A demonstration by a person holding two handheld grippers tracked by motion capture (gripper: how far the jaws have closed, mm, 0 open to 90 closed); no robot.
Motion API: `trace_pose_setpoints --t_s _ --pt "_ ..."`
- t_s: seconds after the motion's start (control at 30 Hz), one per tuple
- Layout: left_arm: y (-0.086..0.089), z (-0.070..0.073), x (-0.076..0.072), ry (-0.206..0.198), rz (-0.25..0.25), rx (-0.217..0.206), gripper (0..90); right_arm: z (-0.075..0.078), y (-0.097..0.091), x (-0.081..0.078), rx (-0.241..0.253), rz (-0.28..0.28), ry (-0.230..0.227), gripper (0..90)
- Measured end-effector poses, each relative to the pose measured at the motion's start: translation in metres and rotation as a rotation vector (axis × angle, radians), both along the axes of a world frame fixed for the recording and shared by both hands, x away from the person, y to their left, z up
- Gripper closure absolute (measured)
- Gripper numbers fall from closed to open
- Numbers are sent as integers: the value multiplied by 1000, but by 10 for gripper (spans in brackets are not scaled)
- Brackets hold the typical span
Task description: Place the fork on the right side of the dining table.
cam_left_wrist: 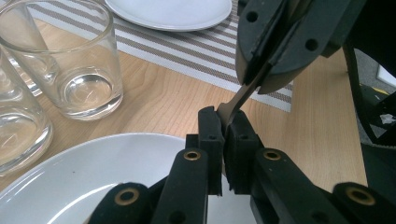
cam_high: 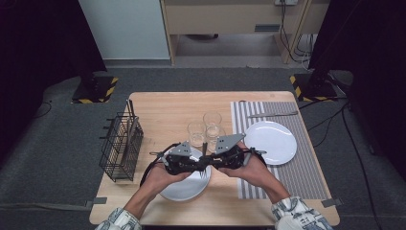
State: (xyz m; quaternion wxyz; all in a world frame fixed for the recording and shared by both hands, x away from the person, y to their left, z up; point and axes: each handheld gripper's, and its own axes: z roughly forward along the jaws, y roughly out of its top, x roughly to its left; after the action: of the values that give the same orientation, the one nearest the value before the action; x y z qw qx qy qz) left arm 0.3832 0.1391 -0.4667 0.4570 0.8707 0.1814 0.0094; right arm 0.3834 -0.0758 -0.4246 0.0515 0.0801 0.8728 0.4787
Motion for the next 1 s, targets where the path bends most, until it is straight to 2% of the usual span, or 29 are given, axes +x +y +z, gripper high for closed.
trace_pose_setpoints --t_s 0.77,1.0 --pt "5 1 -2 -12 -1 -6 862 5 4 -1 -14 3 -15 825" --pt "6 0 0 -17 -11 23 862 6 4 -1 -15 8 -15 838"
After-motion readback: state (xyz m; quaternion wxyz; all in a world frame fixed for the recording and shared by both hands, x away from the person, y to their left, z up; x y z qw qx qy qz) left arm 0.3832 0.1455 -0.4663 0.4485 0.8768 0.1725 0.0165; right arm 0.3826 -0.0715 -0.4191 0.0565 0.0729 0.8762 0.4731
